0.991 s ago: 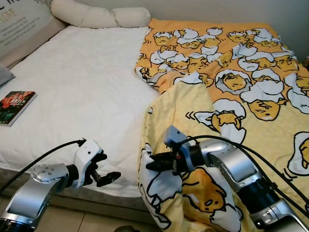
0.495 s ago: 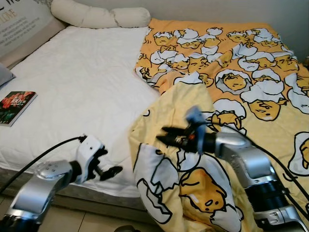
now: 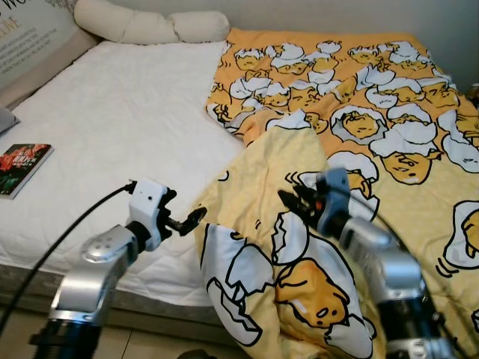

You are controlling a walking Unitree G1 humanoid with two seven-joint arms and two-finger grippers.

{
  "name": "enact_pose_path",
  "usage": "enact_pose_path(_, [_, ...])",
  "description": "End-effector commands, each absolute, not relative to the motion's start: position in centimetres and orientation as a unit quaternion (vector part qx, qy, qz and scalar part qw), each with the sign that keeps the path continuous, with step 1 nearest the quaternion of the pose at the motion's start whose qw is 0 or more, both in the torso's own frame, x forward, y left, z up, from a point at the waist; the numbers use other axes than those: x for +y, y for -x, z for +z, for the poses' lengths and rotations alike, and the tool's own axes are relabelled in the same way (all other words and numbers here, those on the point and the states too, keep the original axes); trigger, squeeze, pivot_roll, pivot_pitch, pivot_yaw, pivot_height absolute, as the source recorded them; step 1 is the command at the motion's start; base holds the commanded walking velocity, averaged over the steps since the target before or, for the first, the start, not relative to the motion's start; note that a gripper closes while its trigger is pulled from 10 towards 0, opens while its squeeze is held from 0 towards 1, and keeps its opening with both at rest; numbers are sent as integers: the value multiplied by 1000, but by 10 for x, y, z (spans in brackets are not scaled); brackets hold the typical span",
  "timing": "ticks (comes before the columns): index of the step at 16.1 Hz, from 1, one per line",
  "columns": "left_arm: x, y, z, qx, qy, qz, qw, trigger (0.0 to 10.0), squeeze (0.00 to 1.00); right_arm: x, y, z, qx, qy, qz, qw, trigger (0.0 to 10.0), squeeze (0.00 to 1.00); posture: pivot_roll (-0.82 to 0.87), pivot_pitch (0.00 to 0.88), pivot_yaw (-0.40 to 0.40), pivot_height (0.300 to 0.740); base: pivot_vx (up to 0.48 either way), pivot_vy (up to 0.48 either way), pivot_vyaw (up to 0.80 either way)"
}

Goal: Clean up the room

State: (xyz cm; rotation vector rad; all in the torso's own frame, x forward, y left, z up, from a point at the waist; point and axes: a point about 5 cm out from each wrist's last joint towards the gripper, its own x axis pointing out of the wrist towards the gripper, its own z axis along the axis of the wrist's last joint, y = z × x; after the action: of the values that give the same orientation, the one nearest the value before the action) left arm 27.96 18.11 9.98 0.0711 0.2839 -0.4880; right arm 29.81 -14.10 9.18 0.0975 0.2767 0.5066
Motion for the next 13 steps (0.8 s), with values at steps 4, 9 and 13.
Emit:
enact_pose_path(4, [183,-282,95,137,-42,-200,969,10000,0,-134,-297,87,105,-31,192,975,10000,0,80,0,59,740,0,306,0])
enact_pose_path(9, [184,-283,92,137,-46,-190,971,10000,0,-140,-299,84,103,-37,158,981,10000,0,76,0,53,740,0,294,0])
enact_pose_path(13, [190,-288,93,140,-66,-165,974,10000,0,-147,-302,81,111,-43,118,986,10000,0,77,0,48,740,0,278,0])
